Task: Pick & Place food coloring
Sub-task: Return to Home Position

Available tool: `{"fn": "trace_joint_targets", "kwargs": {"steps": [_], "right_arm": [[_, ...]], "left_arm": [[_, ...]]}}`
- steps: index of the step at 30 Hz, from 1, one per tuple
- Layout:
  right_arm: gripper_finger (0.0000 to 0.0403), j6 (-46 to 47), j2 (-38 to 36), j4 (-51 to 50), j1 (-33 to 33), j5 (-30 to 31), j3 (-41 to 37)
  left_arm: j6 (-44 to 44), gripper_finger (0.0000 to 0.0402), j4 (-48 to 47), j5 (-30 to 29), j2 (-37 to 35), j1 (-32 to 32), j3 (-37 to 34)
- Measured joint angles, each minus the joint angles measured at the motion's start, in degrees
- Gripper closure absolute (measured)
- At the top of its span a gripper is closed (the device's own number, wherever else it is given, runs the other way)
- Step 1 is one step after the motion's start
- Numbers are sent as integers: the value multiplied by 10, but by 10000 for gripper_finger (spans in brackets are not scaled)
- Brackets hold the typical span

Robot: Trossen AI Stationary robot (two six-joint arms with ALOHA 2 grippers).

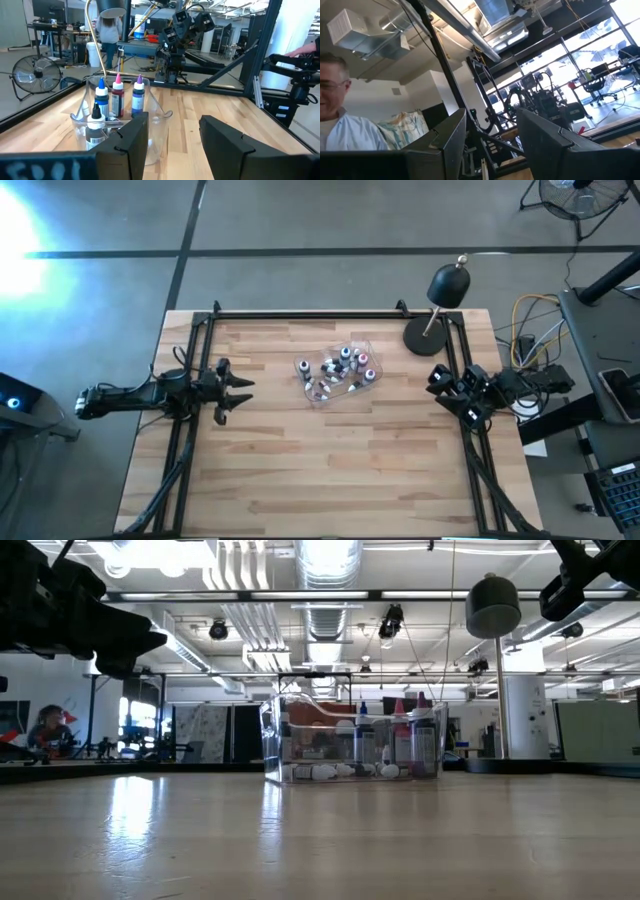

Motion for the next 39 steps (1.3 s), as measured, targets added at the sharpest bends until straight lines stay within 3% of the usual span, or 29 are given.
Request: {"fn": "trace_joint_targets", "kwargs": {"steps": [21, 25, 33, 39], "right_arm": [[234, -2, 0, -13, -30, -2, 1], [234, -81, 3, -76, -30, -82, 0], [234, -255, 0, -134, -36, -90, 0], [234, -255, 0, -172, -98, -95, 0]], "left_arm": [[0, 250, 1, 0, 0, 0, 0], [0, 250, 1, 0, 0, 0, 0], [0, 250, 1, 0, 1, 0, 0], [0, 250, 0, 0, 1, 0, 0]]}}
